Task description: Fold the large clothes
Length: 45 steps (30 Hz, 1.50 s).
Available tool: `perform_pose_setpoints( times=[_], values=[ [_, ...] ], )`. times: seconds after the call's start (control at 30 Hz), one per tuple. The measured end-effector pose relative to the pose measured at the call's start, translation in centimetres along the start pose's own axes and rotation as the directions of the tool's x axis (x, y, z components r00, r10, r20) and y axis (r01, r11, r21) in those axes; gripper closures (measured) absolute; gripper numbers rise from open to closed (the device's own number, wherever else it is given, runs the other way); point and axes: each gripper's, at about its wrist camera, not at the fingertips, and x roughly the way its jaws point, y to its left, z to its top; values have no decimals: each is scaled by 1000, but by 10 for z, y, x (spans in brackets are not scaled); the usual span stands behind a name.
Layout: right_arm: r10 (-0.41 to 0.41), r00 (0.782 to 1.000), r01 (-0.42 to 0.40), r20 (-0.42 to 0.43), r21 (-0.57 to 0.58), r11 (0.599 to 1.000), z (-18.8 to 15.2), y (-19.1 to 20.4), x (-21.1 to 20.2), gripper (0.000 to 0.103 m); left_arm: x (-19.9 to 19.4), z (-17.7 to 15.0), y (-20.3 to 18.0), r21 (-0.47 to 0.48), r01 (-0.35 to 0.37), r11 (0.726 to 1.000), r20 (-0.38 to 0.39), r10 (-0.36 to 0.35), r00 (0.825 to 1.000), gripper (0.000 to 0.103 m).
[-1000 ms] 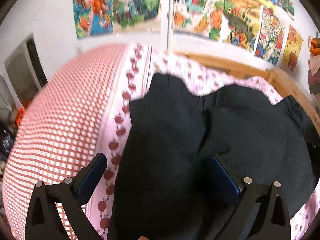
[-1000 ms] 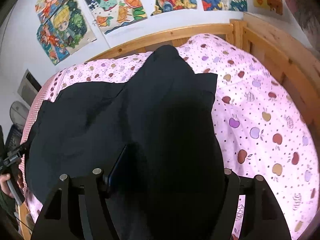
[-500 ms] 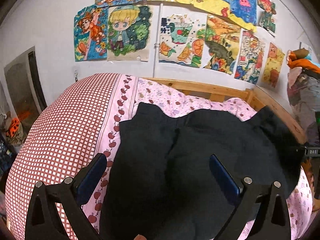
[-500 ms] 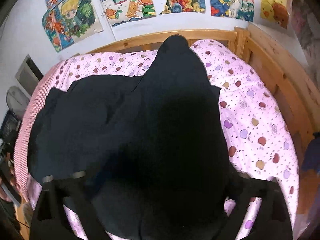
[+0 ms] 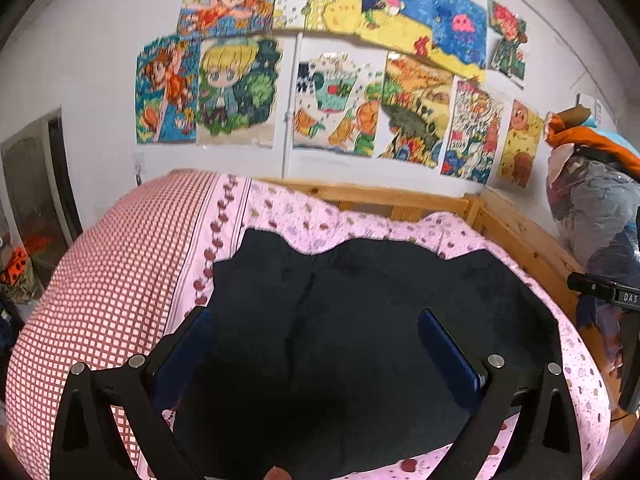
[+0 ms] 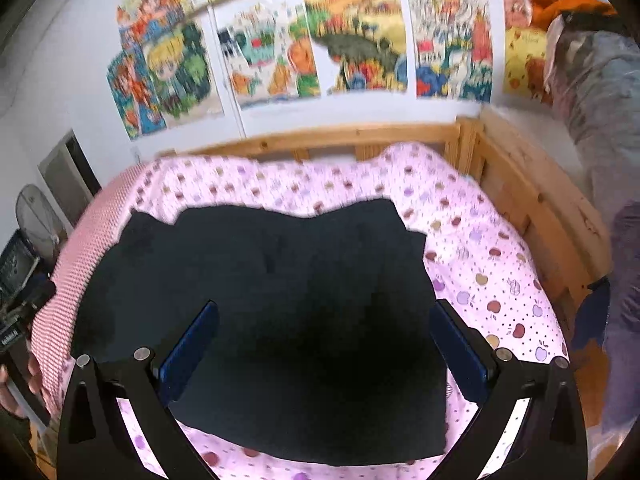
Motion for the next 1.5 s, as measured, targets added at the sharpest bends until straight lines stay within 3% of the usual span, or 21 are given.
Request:
perform_pose_setpoints(
  times=[0.27, 0.5, 0.8, 0.97, 1.2, 1.5],
  values=[
    [16, 978, 12, 209, -133, 991, -19, 43, -54, 1, -56, 0, -21, 49, -60, 997, 117, 53, 992, 0],
    [56, 956, 7, 288, -213, 977, -44, 69, -95, 1, -98, -14, -33, 66, -74, 995, 177, 62, 982, 0],
    [93, 916, -15, 389, -198, 980, -83, 79, -131, 1, -137, -49, -42, 104, -130, 986, 245, 101, 964, 0],
    [108, 908, -52, 405, -146, 988, -101, 78, -129, 1, -147, -66, -33, 94, -148, 985, 238, 122, 963, 0],
    [105, 914, -64, 393, -116, 991, -129, 79, -125, 1, -146, -90, -26, 76, -131, 988, 207, 113, 972, 0],
    [70, 901, -9, 428, -141, 990, -159, 87, -136, 1, -142, -110, -19, 38, -119, 992, 195, 109, 975, 0]
  ],
)
